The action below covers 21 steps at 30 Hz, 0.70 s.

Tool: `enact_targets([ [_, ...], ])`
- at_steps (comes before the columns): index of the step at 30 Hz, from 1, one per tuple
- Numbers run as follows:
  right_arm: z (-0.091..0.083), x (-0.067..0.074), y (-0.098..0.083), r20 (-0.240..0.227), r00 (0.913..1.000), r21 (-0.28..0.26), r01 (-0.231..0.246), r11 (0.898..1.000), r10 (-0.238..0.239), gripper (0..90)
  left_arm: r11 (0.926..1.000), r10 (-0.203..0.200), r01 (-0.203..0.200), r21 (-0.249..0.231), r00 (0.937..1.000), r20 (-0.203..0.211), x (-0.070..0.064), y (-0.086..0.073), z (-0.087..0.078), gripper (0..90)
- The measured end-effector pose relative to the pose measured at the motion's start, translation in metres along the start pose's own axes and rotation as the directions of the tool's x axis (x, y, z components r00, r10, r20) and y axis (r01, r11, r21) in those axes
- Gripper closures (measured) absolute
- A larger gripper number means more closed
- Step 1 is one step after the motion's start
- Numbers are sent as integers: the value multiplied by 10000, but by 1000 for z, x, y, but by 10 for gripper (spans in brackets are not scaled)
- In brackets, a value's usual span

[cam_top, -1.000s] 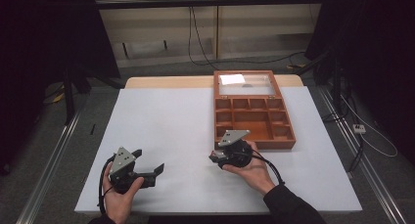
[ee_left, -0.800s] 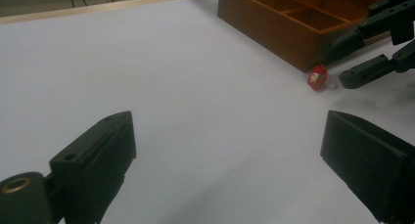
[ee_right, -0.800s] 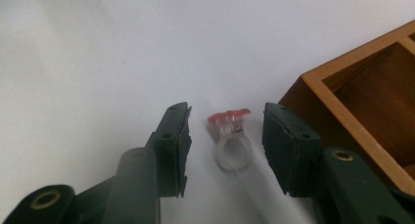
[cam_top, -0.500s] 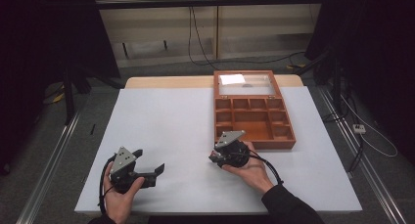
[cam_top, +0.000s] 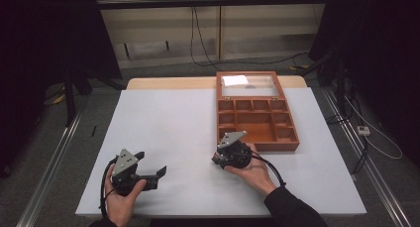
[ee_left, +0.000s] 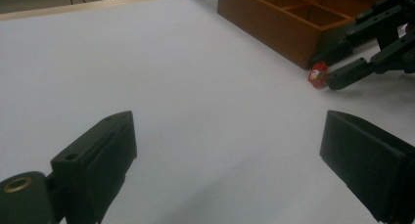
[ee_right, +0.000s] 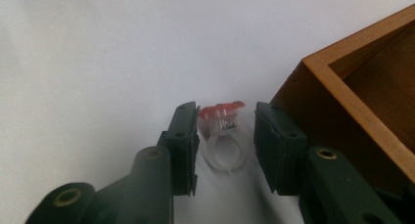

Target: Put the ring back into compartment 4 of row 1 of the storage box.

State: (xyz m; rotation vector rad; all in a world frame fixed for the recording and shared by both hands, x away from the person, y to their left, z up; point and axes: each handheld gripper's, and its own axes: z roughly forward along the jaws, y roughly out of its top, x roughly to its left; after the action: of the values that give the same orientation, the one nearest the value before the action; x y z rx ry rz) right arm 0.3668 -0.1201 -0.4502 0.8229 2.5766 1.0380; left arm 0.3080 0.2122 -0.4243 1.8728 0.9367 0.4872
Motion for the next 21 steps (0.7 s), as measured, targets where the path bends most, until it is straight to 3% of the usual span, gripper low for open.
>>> enact_targets([
  [6,2,0,0,-180,9998,48,-15,10000,16,688,10000,-31,31,32,10000,-12,0,0,0,72],
  [21,1,2,0,-104,9999,63,-115,9999,116,700,9999,-75,75,96,10000,-21,1,-1,1,73],
])
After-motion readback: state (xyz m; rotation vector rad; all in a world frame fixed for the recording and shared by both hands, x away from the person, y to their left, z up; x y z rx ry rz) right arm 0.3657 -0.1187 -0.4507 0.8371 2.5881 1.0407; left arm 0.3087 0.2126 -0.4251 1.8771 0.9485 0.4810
